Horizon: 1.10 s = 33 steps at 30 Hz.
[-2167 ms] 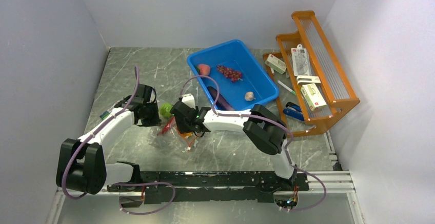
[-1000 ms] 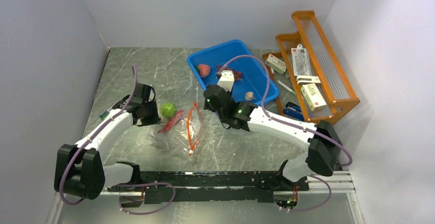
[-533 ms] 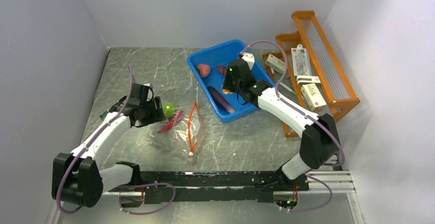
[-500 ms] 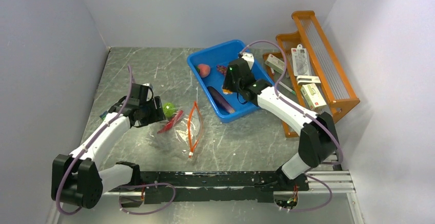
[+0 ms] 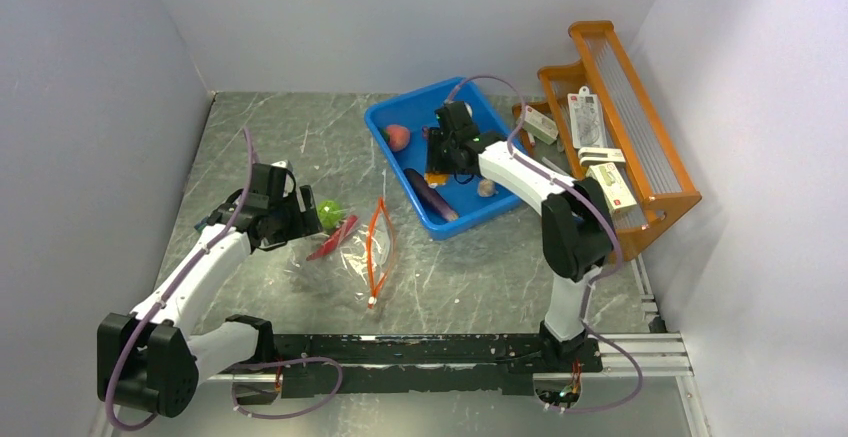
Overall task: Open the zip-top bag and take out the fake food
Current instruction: Place the fake vegetable in the bin.
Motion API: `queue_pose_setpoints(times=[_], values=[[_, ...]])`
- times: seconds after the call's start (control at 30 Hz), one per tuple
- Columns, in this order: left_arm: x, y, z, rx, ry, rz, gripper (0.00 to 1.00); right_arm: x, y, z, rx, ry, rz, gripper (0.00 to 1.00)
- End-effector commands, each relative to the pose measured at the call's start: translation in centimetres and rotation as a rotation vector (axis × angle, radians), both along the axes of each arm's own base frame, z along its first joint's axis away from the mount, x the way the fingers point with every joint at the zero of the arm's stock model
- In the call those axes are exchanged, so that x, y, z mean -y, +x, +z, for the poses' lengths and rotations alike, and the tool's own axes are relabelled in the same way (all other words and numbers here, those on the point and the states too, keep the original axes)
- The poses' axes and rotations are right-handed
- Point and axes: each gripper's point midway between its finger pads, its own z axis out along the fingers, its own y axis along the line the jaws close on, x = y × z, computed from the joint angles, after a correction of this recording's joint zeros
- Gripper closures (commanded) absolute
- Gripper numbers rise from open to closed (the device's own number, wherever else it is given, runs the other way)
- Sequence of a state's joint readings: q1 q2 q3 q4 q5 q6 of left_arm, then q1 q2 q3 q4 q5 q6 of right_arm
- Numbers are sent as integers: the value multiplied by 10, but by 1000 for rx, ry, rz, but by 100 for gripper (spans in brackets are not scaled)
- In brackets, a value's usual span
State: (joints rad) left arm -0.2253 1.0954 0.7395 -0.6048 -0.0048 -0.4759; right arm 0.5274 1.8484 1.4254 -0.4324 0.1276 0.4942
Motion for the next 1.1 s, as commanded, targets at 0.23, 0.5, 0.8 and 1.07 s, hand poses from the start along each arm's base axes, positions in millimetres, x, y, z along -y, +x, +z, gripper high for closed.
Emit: queue_pose_setpoints(times=[0.23,0.5,0.8,1.07], values=[[2,6,11,26,-2,-5,14,-30,0,-46,-166,-9,182,54],[3,5,9,19,-5,-5,16,-23,-3,-54,-185,-51,195,42],[-2,5,11,22,12,21,16,-18,-1,29,35,7,208,32],[-7,6,9,10,35,48,17,-7,-23,113,211,99,204,31]])
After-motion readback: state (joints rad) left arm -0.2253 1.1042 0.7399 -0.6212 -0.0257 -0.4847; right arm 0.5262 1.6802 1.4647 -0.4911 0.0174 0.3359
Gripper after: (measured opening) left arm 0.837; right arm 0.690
